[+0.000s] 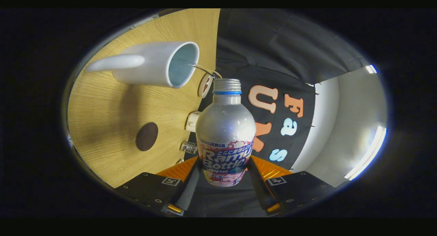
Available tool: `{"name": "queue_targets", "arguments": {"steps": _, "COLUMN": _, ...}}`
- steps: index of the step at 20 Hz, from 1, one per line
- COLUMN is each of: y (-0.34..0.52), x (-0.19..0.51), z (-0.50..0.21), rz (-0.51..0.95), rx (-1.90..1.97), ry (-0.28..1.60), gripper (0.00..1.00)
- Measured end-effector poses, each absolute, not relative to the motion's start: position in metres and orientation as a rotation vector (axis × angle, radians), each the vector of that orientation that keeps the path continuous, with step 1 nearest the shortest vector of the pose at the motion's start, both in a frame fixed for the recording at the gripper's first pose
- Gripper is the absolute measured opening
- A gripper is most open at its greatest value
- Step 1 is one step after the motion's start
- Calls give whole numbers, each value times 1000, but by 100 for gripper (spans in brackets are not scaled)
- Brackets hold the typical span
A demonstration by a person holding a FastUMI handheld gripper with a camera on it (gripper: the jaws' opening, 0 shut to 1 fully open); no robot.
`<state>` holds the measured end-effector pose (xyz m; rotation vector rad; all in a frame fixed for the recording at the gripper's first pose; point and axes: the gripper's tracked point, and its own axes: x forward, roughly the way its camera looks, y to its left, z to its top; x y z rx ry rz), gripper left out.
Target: Take the bottle from table, then pour the juice into the cup, finally place the bottle on the coaster
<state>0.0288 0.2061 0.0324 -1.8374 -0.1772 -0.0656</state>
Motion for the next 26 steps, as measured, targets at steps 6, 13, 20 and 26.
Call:
{"name": "queue_targets", "arguments": {"steps": 6, "y": 208, "x": 27, "z": 33, "rz": -51, "rx": -1864, "ry": -169, "gripper": 76}}
{"name": "queue_targets", "arguments": {"steps": 13, "y": 208, "x": 28, "z": 30, "rz": -25, "rx": -1874, "ry": -151, "gripper": 76}}
{"name": "queue_targets", "arguments": {"steps": 20, "y": 208, "x": 25, "z": 29, "rz": -14, "rx": -1903, "ry": -138, "gripper": 76}}
{"name": "queue_targets", "arguments": {"steps": 26, "y": 210, "x": 27, "z": 32, "rz": -11, "rx": -1916, "ry": -138, "gripper": 76}}
